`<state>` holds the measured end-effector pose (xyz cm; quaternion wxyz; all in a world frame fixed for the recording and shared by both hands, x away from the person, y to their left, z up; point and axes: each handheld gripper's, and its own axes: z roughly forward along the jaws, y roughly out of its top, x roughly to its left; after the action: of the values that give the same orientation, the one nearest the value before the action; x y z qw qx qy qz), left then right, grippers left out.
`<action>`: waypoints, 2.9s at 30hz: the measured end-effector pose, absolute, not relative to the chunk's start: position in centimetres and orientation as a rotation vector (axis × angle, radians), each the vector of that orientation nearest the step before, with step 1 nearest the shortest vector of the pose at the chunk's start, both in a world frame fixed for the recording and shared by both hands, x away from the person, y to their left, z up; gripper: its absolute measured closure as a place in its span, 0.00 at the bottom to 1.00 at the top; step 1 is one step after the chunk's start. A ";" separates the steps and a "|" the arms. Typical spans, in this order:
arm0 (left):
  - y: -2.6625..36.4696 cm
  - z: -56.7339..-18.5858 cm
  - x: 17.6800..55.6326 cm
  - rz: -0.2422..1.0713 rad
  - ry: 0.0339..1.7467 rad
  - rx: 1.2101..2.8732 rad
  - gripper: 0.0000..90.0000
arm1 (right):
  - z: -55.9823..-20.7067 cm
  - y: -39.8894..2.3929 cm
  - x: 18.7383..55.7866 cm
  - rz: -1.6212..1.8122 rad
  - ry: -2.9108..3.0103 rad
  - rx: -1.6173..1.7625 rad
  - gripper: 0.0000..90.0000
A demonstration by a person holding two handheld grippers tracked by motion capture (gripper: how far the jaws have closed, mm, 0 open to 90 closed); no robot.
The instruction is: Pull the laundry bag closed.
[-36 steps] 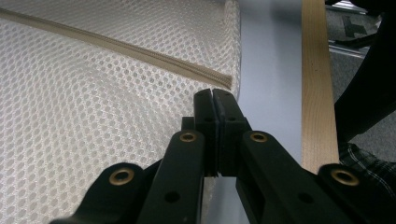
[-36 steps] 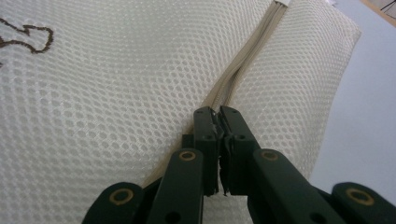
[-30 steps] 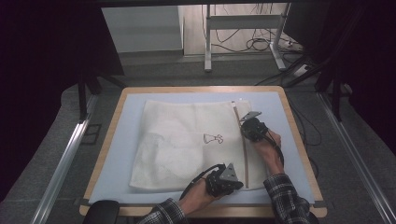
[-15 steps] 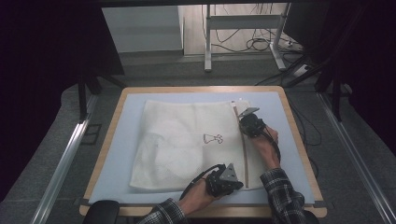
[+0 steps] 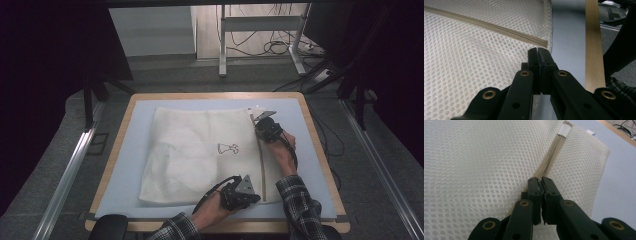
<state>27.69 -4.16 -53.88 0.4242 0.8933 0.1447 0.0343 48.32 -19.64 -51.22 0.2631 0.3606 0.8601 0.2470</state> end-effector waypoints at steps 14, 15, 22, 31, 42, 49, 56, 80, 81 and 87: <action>-4.2 -53.9 27.7 0.083 0.363 2.234 0.99 | -51.3 -19.5 50.1 0.670 2.313 0.987 0.95; -4.2 -53.9 27.7 0.083 0.363 2.234 0.99 | -51.3 -19.5 50.1 0.670 2.313 0.987 0.95; -4.1 -53.9 27.8 0.079 0.363 2.237 0.99 | -51.3 -19.5 50.9 0.684 2.308 0.996 0.94; -4.1 -53.9 27.8 0.076 0.363 2.235 0.99 | -51.4 -19.4 51.8 0.688 2.303 1.003 0.95; -4.1 -53.9 27.8 0.075 0.364 2.236 0.99 | -51.2 -19.1 52.9 0.672 2.299 0.995 0.94; -4.1 -53.9 27.8 0.076 0.363 2.234 0.99 | -51.2 -18.9 53.7 0.669 2.295 0.990 0.93; -4.1 -53.9 27.8 0.071 0.366 2.234 0.99 | -51.3 -18.9 54.2 0.672 2.292 0.986 0.93; -4.1 -53.9 27.8 0.077 0.363 2.234 0.99 | -51.4 -17.7 56.1 0.629 2.271 0.973 0.93; -4.1 -53.9 27.8 0.078 0.363 2.234 0.99 | -51.4 -17.6 56.1 0.628 2.273 0.975 0.93; -4.2 -53.9 27.6 0.104 0.355 2.239 0.99 | -51.6 -17.7 56.2 0.633 2.280 0.997 0.92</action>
<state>27.56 -4.18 -53.87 0.4222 0.8944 0.1418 0.0415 56.20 -17.66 -51.56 0.2829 0.3722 0.8517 0.2365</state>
